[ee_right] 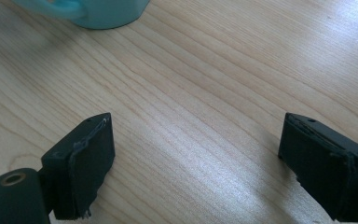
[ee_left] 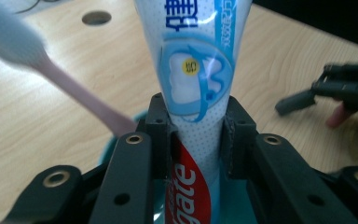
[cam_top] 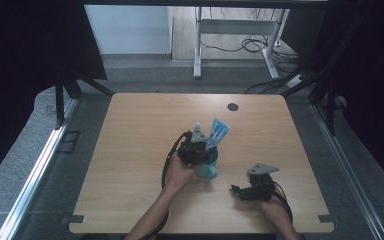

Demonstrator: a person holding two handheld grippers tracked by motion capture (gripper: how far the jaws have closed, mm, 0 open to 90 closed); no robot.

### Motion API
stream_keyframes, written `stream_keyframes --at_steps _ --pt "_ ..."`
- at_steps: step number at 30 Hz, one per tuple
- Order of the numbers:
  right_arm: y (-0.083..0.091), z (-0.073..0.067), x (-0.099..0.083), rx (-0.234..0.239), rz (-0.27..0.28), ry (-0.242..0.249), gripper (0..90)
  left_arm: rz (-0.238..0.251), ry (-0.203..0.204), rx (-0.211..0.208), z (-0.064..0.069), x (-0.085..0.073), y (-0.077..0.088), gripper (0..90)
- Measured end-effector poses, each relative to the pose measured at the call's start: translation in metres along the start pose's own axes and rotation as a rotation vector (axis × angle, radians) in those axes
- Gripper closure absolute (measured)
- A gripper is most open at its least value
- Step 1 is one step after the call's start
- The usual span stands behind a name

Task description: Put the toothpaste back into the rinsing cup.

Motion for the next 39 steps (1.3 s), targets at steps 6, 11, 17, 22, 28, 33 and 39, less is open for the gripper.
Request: stream_keyframes --at_steps 6,11,17,22,28,33,39 --pt "0.0 0.0 0.0 0.001 0.0 -0.001 10.5 0.012 0.021 -0.009 -0.003 -0.002 0.003 68.4" --pt "0.0 0.0 0.0 0.001 0.0 -0.001 10.5 0.008 0.022 -0.01 -0.002 -0.002 0.002 67.8" --pt "0.0 0.0 0.0 0.001 0.0 -0.001 10.5 0.012 0.033 -0.018 -0.002 -0.001 0.004 65.5" --pt "0.0 0.0 0.0 0.0 0.0 0.0 10.5 0.034 0.037 -0.013 -0.001 0.002 0.008 59.7" --pt "0.0 0.0 0.0 0.0 0.0 0.0 10.5 0.031 0.018 -0.007 0.0 0.003 0.012 45.8" --pt "0.0 0.0 0.0 0.0 0.0 0.0 10.5 -0.002 -0.013 0.012 0.004 0.003 0.014 27.5" --pt "0.0 0.0 0.0 0.0 0.0 0.0 10.5 -0.022 -0.018 0.006 0.009 0.003 0.017 14.1"
Point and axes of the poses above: each handheld gripper's, and its own axes: y roughly backward along the jaws, x roughly out of its top, z roughly to its right, the point moved 6 cm from there along -y, roughly forward along the jaws, and after that the axes turned 7 degrees about -y, right-handed, at the moved point
